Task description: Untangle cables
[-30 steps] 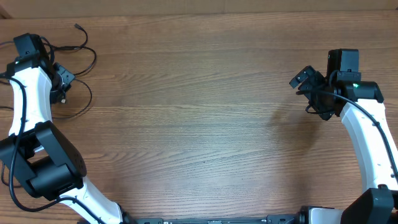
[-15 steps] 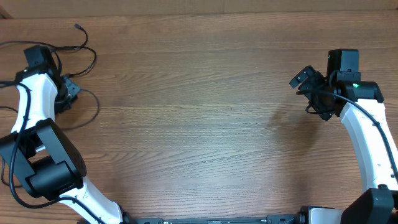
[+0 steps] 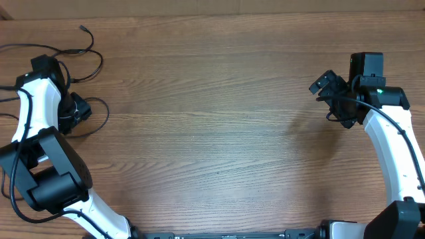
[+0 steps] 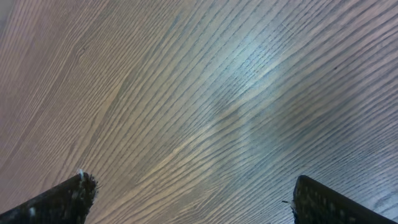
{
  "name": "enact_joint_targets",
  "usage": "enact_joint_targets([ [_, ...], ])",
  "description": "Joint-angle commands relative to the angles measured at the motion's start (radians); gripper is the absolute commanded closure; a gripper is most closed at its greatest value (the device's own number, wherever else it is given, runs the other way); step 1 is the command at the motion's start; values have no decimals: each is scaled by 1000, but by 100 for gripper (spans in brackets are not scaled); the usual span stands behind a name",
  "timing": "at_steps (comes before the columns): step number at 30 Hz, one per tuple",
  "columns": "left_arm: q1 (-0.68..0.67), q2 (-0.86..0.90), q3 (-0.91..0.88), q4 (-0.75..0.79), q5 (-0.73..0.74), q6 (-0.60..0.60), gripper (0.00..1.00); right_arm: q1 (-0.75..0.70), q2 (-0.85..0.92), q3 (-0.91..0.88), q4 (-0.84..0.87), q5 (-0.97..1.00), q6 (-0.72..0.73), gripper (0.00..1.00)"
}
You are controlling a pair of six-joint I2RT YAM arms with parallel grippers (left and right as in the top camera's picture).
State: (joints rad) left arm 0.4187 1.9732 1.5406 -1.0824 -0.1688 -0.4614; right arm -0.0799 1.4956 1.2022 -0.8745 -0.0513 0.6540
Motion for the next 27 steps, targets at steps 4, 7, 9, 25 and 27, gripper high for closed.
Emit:
enact_joint_targets([
  [4,-17,-79,116,-93,311,153,39,-6,-14,2,5,9,-1,0],
  [7,-44,-136,116,-114,428,187,35,-6,-14,2,5,9,-1,0],
  [9,-77,-184,116,-134,467,216,18,-6,-14,2,5,9,-1,0],
  [25,-601,-542,116,-283,420,248,0,-6,-14,2,5,8,-1,0],
  [27,-603,-592,116,-290,420,248,1,-6,-14,2,5,9,-1,0],
])
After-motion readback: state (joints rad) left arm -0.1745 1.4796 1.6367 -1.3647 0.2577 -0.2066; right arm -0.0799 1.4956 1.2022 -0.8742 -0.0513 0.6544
